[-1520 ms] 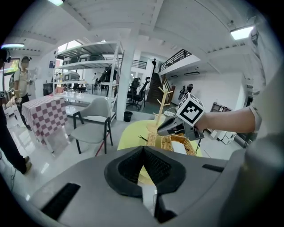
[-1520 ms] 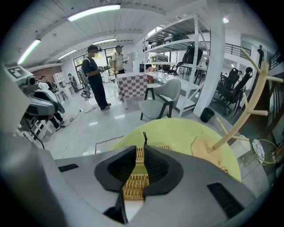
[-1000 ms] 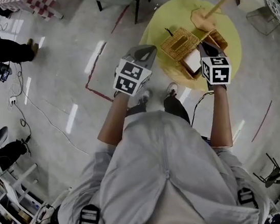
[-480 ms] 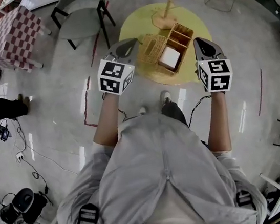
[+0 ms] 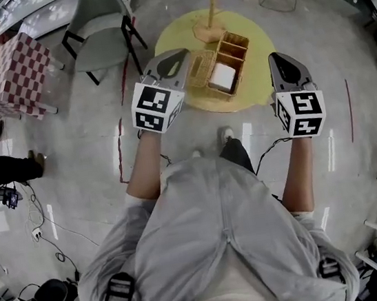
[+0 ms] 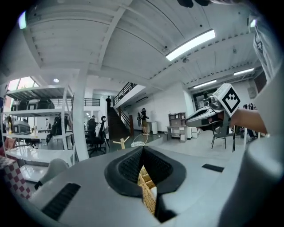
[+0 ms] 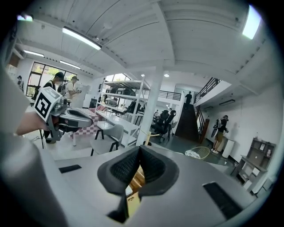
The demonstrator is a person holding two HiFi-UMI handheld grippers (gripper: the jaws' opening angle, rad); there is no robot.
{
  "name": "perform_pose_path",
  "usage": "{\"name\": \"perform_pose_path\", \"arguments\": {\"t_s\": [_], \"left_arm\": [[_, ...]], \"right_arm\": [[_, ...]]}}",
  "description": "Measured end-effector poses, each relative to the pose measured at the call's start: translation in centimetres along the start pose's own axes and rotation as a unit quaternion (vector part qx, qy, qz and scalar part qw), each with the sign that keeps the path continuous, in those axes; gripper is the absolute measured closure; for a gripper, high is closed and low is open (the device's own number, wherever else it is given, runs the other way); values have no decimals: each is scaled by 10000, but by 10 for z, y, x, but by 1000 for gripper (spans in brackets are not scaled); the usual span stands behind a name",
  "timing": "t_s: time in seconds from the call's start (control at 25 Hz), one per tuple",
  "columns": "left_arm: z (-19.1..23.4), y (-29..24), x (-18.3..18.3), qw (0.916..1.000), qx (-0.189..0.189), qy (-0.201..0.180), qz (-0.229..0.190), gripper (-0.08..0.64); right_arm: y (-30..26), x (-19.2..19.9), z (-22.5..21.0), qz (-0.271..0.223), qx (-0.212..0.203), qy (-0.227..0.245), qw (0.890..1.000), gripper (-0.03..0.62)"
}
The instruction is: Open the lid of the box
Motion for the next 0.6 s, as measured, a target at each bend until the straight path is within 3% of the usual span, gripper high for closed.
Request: {"name": "perform_pose_path", "arguments": {"t_s": [0.2,0.6], "left_arm": [[-9,6,-13,9993,111,-342,-103,531],[-13,19,-27,9976,252,-517,-378,531]], "right_arm": [[16,-1,6,-57,119,52,9999,569],[21,2,23,-48,11,117,9999,569]]}}
Point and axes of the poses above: the fingertips, and each gripper's own axes: y backward along the fingers, z to its left, x out of its underside, the point moved 5 cm from there along y, backward along the fingers, and after that the axes turned 14 degrees about -y, right-handed, at the moved point
